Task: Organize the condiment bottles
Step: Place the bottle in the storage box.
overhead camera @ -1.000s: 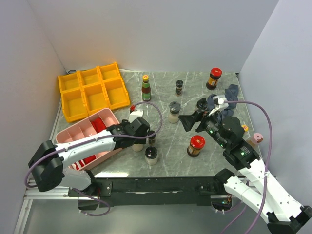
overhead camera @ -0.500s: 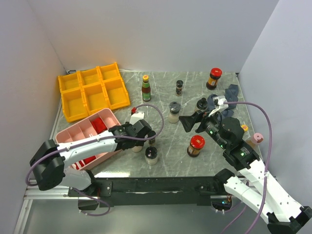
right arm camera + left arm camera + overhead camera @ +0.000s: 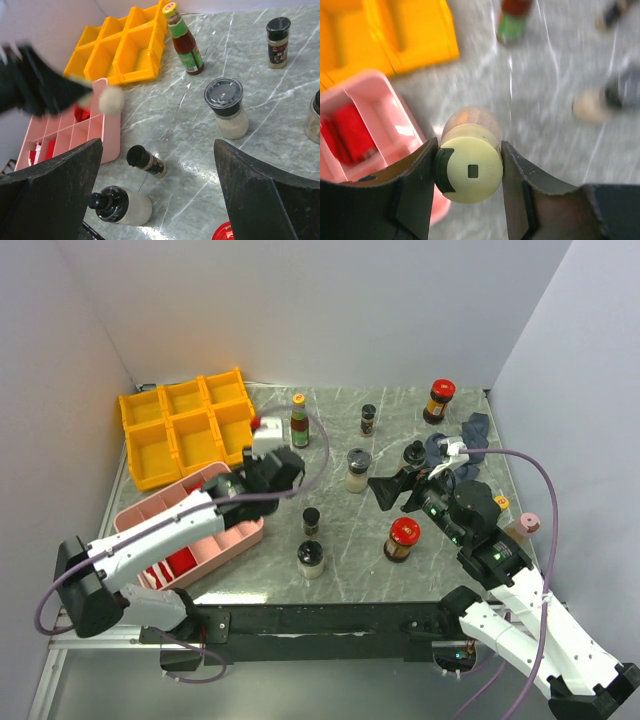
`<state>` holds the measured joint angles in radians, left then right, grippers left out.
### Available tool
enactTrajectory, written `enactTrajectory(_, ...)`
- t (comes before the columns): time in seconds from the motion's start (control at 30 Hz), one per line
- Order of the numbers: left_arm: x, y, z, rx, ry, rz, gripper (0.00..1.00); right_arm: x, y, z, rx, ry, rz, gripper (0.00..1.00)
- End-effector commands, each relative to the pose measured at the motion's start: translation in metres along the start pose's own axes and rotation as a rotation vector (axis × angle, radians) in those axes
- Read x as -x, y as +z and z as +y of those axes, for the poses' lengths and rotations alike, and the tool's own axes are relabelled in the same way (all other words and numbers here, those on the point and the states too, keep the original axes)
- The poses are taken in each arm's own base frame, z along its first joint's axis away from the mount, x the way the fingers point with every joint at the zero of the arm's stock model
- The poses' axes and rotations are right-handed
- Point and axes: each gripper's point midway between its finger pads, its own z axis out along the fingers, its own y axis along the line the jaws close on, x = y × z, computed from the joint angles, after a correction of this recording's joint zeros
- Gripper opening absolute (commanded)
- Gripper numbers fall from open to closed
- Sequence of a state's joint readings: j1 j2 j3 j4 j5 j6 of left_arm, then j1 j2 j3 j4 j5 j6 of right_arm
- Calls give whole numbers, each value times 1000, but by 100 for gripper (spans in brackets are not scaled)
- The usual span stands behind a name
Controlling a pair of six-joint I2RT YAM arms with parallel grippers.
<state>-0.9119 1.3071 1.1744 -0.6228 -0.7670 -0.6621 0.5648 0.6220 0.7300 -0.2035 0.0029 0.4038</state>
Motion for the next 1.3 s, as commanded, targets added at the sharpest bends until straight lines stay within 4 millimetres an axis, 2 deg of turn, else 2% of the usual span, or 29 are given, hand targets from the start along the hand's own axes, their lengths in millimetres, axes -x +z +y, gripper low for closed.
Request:
enactTrajectory(0.0, 82, 20, 21, 84, -93, -141, 1, 8, -3, 0, -8, 1, -30, 100)
enactTrajectory(0.03, 94, 32, 38, 132, -100, -150, 1, 7, -4, -1, -10, 2, -29, 100)
enactTrajectory(0.1, 123, 39, 48, 135, -147, -197, 1, 8, -5, -1, -11, 5, -33, 100)
enactTrajectory(0.13, 134, 50, 70, 186, -167, -208, 1, 7, -5, -1, -10, 7, -31, 100)
enactTrajectory(0.17, 150, 52, 75, 174, -194, -227, 1, 8, -6, 0, -7, 8, -33, 100)
enactTrajectory(0.2, 158, 60, 82, 188, -208, -239, 1, 9, -7, 1, -1, 9, -38, 100)
enactTrajectory(0.23, 168, 68, 102, 228, -233, -255, 1, 8, -7, 2, 4, 12, -34, 100)
enactTrajectory(0.3, 191, 74, 114, 238, -270, -294, 1, 8, -8, 3, 10, 13, -36, 100)
enactTrajectory(0.33, 193, 89, 129, 273, -275, -284, 1, 8, -8, 3, 14, 15, -37, 100)
enactTrajectory(0.37, 207, 92, 132, 269, -296, -305, 1, 8, -8, 3, 16, 18, -37, 100)
enactTrajectory(0.4, 205, 111, 131, 253, -296, -279, 1, 8, -8, 3, 16, 18, -39, 100)
enactTrajectory(0.43, 210, 120, 141, 262, -308, -282, 1, 8, -8, 4, 18, 21, -39, 100)
enactTrajectory(0.47, 224, 124, 142, 245, -320, -301, 1, 8, -8, 4, 18, 21, -38, 100)
enactTrajectory(0.5, 219, 146, 146, 243, -314, -269, 1, 8, -9, 7, 34, 21, -30, 100)
enactTrajectory(0.53, 221, 155, 146, 236, -313, -264, 1, 8, -8, 8, 36, 22, -29, 100)
enactTrajectory(0.57, 237, 157, 145, 225, -319, -291, 1, 7, -8, 8, 38, 22, -30, 100)
enactTrajectory(0.6, 231, 177, 148, 237, -293, -264, 1, 7, -8, 9, 41, 22, -30, 100)
enactTrajectory(0.63, 233, 183, 147, 240, -280, -264, 1, 7, -8, 8, 40, 25, -31, 100)
enactTrajectory(0.67, 246, 184, 147, 241, -278, -291, 1, 7, -7, 9, 41, 27, -26, 100)
enactTrajectory(0.7, 238, 203, 150, 262, -262, -268, 1, 6, -7, 10, 48, 29, -23, 100)
enactTrajectory(0.77, 248, 212, 151, 260, -266, -288, 1, 3, -5, 11, 57, 31, -12, 100)
enactTrajectory(0.8, 240, 229, 154, 271, -263, -270, 1, 2, -4, 12, 62, 34, -6, 100)
enactTrajectory(0.87, 244, 242, 152, 247, -267, -286, 1, 0, -1, 12, 61, 35, 4, 100)
enactTrajectory(0.9, 237, 254, 153, 248, -257, -274, 1, -1, -1, 12, 61, 35, 7, 100)
enactTrajectory(0.97, 239, 265, 152, 230, -257, -290, 1, -3, 2, 11, 53, 35, 15, 100)
enactTrajectory(1.0, 231, 277, 154, 238, -252, -276, 1, -3, 2, 10, 53, 35, 17, 100)
enactTrajectory(1.03, 233, 280, 155, 237, -252, -284, 1, -4, 3, 11, 53, 35, 19, 100)
enactTrajectory(1.07, 226, 292, 158, 241, -248, -273, 1, -5, 4, 10, 51, 36, 24, 100)
enactTrajectory(1.27, 211, 325, 155, 194, -226, -266, 1, -7, 8, 12, 59, 40, 36, 100)
